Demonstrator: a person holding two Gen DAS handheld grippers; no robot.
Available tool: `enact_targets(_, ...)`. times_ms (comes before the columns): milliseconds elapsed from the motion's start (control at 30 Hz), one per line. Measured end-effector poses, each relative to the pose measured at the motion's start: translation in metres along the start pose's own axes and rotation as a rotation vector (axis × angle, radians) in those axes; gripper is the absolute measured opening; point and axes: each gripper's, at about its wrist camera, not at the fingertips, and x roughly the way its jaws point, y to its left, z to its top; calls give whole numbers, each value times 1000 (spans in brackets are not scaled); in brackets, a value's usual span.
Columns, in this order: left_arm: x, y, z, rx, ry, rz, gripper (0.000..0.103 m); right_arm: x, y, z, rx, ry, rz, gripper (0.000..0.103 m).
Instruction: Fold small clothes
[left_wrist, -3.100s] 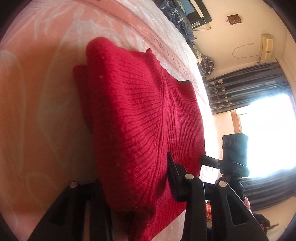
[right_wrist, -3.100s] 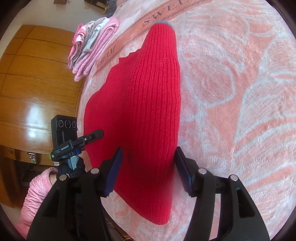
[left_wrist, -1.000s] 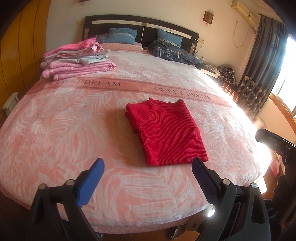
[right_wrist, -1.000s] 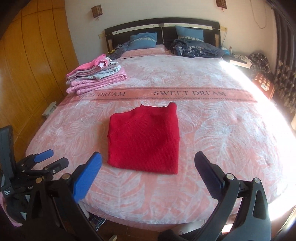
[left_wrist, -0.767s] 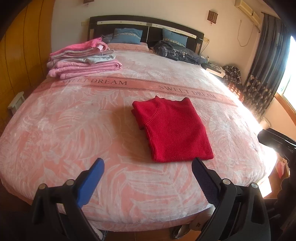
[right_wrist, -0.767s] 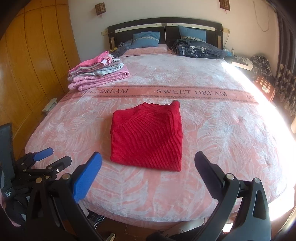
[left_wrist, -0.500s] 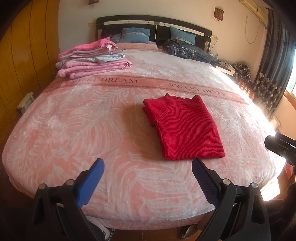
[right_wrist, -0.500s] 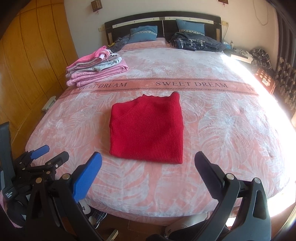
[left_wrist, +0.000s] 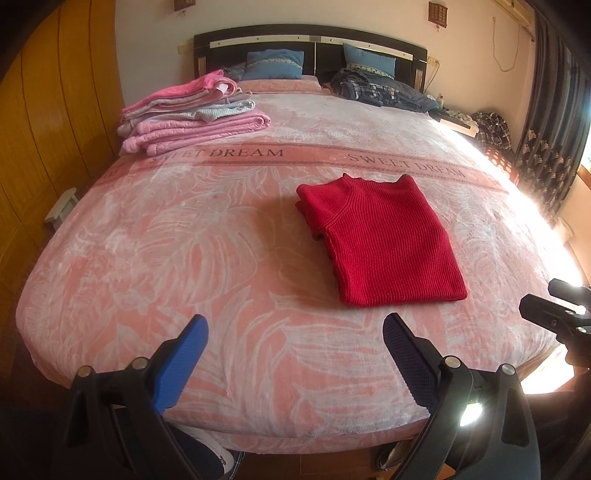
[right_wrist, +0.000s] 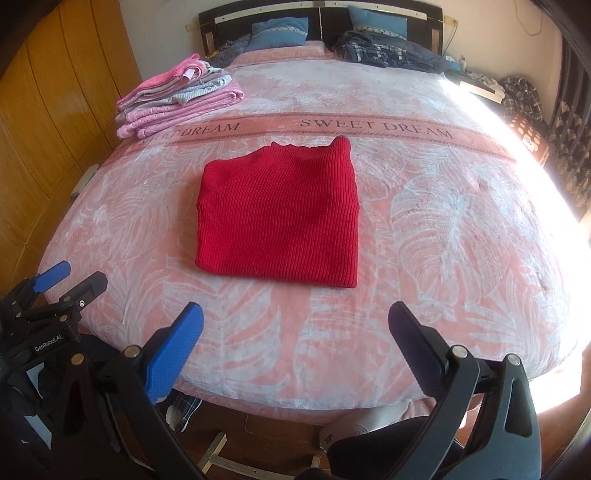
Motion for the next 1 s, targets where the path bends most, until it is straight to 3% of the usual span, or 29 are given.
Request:
enact_targets(300, 17, 1, -11, 3, 59, 24, 96, 10, 1, -2, -4, 30, -15, 100)
enact_targets(1000, 18, 3, -12, 0, 60, 32, 96, 20, -7, -3, 23, 71, -19, 100)
